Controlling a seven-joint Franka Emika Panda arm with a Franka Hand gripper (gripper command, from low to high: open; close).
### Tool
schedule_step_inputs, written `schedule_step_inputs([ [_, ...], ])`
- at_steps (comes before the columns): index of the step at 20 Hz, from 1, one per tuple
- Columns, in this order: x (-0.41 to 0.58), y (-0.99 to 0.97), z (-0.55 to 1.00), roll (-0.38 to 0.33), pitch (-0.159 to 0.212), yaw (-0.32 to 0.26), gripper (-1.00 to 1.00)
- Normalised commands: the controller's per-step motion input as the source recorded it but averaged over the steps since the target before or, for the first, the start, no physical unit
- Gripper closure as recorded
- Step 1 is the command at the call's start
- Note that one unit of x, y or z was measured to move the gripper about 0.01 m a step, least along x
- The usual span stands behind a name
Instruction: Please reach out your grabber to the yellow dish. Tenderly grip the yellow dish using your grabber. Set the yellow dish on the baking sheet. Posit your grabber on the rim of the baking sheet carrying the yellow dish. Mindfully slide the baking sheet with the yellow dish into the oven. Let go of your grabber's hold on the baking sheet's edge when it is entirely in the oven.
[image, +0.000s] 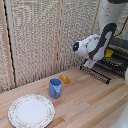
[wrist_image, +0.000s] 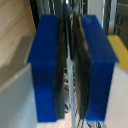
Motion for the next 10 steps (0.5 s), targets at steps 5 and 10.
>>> schedule_step_inputs([
  [5, -0.038, -0.74, 0.5, 0.024, 0.043, 0.0, 1.0],
  [10, -0.011, -0.95, 0.26, -0.047, 0.066, 0.0, 1.0],
])
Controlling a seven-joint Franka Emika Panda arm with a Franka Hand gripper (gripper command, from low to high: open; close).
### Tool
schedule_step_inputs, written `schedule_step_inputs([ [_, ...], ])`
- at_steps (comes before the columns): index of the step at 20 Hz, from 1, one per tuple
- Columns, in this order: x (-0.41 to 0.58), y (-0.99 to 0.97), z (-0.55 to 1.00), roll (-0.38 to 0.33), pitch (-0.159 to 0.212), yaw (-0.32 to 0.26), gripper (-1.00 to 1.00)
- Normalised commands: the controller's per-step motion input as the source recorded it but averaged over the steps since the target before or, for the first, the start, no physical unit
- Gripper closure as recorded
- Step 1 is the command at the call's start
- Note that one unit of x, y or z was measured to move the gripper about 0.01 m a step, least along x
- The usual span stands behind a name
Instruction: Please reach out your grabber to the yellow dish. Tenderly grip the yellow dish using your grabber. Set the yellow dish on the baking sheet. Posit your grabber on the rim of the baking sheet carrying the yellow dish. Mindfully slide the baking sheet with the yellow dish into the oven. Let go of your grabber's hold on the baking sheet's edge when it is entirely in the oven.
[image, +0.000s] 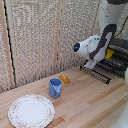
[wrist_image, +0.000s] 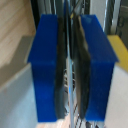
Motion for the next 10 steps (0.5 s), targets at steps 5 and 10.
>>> schedule_step_inputs([
  [5, 0.004, -0.83, 0.18, -0.111, 0.065, 0.0, 1.0],
  [10, 0.015, -0.62, 0.23, -0.133, 0.065, 0.008, 1.0],
])
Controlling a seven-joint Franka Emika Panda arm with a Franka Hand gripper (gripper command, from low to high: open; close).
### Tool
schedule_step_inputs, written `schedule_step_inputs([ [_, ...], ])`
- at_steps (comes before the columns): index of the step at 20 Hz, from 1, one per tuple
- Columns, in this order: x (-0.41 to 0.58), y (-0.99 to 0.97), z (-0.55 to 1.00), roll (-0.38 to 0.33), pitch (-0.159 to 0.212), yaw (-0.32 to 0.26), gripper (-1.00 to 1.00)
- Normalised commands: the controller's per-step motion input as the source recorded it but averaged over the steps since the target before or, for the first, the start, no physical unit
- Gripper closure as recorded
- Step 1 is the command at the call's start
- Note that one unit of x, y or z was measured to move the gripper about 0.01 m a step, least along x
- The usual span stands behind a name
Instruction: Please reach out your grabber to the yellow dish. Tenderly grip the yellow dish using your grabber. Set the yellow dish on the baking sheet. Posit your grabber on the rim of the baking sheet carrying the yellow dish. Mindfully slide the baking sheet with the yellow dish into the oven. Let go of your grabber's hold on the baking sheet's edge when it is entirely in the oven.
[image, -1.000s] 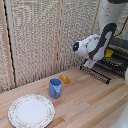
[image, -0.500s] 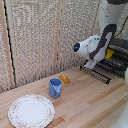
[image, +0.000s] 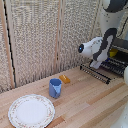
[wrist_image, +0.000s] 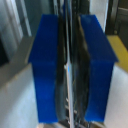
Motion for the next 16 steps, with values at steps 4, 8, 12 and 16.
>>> schedule_step_inputs([
  [4, 0.061, -0.37, 0.2, -0.11, 0.075, 0.041, 1.0],
  [8, 0.044, -0.4, 0.24, -0.117, 0.068, 0.04, 1.0],
  [12, 0.209, -0.22, 0.2, -0.063, 0.081, 0.01, 1.0],
  [16, 0.169, -0.36, 0.2, -0.092, 0.08, 0.014, 1.0],
])
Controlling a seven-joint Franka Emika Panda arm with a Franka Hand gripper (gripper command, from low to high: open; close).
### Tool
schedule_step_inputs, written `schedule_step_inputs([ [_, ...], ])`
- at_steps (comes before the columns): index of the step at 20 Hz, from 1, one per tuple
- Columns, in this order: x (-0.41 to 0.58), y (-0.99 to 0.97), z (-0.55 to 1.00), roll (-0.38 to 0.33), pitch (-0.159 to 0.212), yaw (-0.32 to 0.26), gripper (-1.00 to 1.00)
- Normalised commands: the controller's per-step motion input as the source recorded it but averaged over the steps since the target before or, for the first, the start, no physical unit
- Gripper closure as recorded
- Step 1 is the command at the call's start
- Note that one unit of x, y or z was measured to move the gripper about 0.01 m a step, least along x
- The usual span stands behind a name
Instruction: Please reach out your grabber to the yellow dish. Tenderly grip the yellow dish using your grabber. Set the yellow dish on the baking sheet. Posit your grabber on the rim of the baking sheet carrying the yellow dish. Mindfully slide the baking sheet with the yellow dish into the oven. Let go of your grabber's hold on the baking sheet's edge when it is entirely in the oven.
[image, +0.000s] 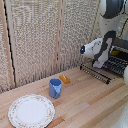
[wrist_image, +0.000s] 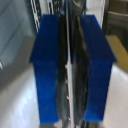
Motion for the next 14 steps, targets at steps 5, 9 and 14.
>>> schedule_step_inputs([
  [5, 0.341, 0.09, 0.19, -0.007, 0.07, -0.012, -1.0],
  [9, 0.434, 0.19, 0.44, 0.046, 0.026, -0.039, -1.0],
  [14, 0.451, 0.21, 0.34, 0.129, 0.0, -0.066, -1.0],
])
